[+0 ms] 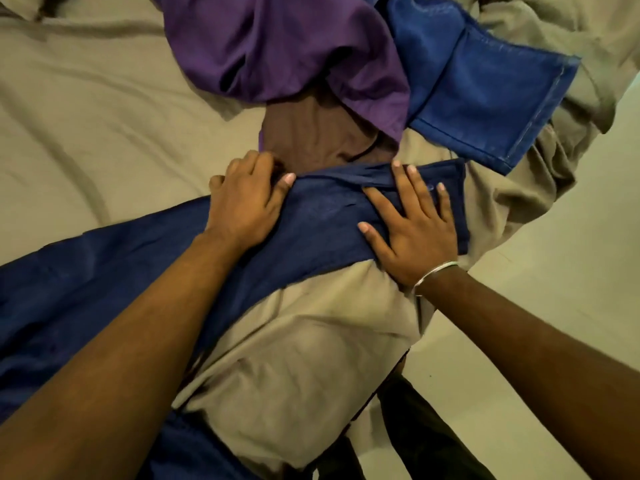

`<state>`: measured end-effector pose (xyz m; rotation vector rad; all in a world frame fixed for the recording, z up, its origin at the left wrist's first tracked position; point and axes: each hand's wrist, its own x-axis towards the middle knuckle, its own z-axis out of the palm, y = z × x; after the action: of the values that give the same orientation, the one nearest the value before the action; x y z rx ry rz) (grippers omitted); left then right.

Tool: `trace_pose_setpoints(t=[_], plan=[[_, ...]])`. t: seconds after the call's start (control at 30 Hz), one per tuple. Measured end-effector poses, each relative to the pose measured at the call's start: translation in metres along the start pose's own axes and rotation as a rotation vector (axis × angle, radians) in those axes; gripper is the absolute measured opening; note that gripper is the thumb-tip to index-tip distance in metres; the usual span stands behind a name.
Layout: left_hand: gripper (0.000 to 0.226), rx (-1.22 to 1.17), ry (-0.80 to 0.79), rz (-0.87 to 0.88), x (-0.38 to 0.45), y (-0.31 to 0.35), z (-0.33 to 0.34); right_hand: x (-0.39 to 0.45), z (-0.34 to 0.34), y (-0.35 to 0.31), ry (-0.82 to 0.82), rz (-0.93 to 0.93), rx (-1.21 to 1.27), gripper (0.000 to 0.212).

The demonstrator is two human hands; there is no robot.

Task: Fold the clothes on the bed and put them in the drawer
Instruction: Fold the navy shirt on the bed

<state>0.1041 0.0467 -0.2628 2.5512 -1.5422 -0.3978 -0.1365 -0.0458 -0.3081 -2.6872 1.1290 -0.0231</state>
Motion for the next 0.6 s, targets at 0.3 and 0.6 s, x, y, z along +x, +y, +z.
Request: trace_pose_setpoints(t=[0.3, 0.6], plan=[[0.052, 0.168, 0.104, -0.405, -0.167, -0.158, -0.04, 0.011, -0.025, -0.028, 0.142, -0.036, 0.019, 0.057], [0.033, -0.002, 0.154, -0.565, -0.221, -0.235, -0.068, 0.036, 0.005, -0.072, -0.051, -0.225, -0.064, 0.058]])
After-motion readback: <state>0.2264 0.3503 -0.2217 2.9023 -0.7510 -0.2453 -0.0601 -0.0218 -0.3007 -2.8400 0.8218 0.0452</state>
